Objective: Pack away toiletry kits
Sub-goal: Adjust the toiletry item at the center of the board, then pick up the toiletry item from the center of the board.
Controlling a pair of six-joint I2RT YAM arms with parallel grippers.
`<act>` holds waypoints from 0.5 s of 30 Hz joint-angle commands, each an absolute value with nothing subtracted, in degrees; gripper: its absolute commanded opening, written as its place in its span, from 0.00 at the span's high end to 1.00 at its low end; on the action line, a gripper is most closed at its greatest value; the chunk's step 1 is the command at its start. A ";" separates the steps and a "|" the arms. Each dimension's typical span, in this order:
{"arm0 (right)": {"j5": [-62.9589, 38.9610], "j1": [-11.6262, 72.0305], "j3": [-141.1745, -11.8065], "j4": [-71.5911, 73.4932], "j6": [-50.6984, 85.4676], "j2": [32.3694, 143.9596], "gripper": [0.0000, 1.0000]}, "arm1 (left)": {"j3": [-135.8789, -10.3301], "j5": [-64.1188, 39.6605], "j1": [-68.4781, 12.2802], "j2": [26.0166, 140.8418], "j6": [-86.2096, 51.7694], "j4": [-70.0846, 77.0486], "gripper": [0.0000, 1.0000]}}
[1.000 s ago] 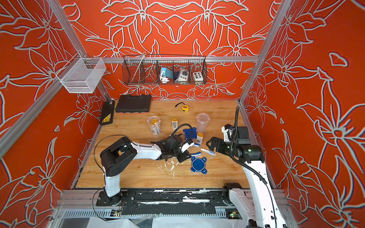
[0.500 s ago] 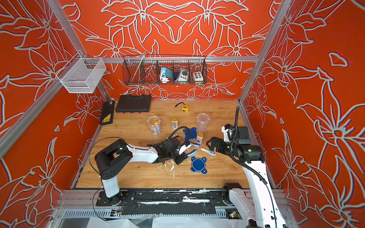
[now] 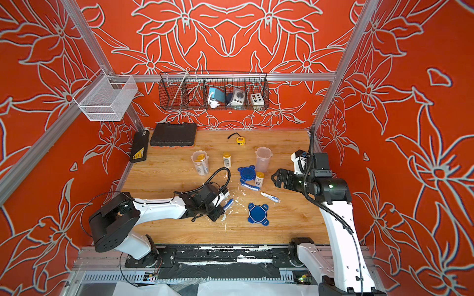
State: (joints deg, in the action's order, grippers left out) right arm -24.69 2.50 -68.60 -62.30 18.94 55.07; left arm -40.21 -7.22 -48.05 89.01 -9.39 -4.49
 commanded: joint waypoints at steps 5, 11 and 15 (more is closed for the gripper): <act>-24.19 2.23 -72.60 -65.39 18.90 56.95 0.02 | -46.32 -4.72 -46.69 91.85 -10.72 -15.42 0.34; -23.91 2.29 -74.19 -66.62 18.54 56.53 0.02 | -58.21 -5.73 -46.49 98.96 -8.41 -20.60 0.29; -24.25 2.26 -74.63 -66.71 18.72 56.40 0.02 | -63.33 -5.20 -46.50 103.58 -6.91 -23.49 0.29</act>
State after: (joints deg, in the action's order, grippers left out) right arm -24.64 2.50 -73.28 -64.86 18.94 56.75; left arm -60.97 -5.63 -46.65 101.23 -8.69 -18.33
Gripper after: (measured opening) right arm 0.978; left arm 0.708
